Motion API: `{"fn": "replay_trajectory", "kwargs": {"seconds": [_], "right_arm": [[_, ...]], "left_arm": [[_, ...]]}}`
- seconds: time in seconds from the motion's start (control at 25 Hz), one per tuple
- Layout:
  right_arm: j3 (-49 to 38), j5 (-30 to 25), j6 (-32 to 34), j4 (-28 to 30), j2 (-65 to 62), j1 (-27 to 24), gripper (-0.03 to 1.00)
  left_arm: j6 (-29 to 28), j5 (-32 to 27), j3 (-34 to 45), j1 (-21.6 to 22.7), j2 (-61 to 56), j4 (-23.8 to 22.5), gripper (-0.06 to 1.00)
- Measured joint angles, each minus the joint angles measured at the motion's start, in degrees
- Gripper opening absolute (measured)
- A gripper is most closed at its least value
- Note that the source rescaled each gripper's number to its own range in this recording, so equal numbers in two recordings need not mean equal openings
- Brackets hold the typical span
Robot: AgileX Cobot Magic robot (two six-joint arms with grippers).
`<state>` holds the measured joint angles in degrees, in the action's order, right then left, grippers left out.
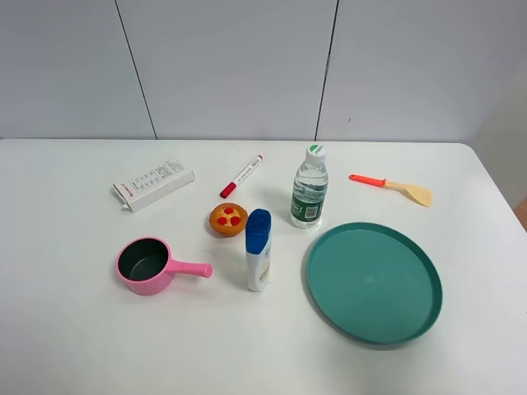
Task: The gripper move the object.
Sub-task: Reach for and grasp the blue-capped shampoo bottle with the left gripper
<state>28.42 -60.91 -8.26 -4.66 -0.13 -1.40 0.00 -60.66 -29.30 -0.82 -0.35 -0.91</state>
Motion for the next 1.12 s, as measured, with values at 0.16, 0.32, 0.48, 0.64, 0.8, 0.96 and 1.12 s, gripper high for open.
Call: {"fn": "replay_trajectory", "kwargs": {"seconds": [0.16, 0.32, 0.48, 0.64, 0.8, 0.96, 1.12], "right_arm": [[0.0, 0.0, 0.0, 0.0, 0.0, 0.0, 1.0], [0.0, 0.0, 0.0, 0.0, 0.0, 0.0, 1.0], [0.0, 0.0, 0.0, 0.0, 0.0, 0.0, 1.0], [0.0, 0.0, 0.0, 0.0, 0.0, 0.0, 1.0], [0.0, 0.0, 0.0, 0.0, 0.0, 0.0, 1.0], [0.0, 0.0, 0.0, 0.0, 0.0, 0.0, 1.0], [0.0, 0.0, 0.0, 0.0, 0.0, 0.0, 1.0]], "left_arm": [[0.0, 0.05, 0.0, 0.0, 0.89, 0.0, 1.0], [0.0, 0.58, -1.34, 0.0, 8.07, 0.06, 1.0], [0.0, 3.35, -5.07, 0.0, 19.45, 1.94, 1.0], [0.0, 6.62, -8.76, 0.0, 31.12, 7.01, 1.0], [2.17, 8.13, -12.1, 0.0, 41.2, 14.49, 1.0], [5.63, 8.82, -15.31, -2.51, 48.65, 21.61, 1.0], [5.92, 11.13, -17.17, -10.59, 54.06, 23.02, 1.0]]}}
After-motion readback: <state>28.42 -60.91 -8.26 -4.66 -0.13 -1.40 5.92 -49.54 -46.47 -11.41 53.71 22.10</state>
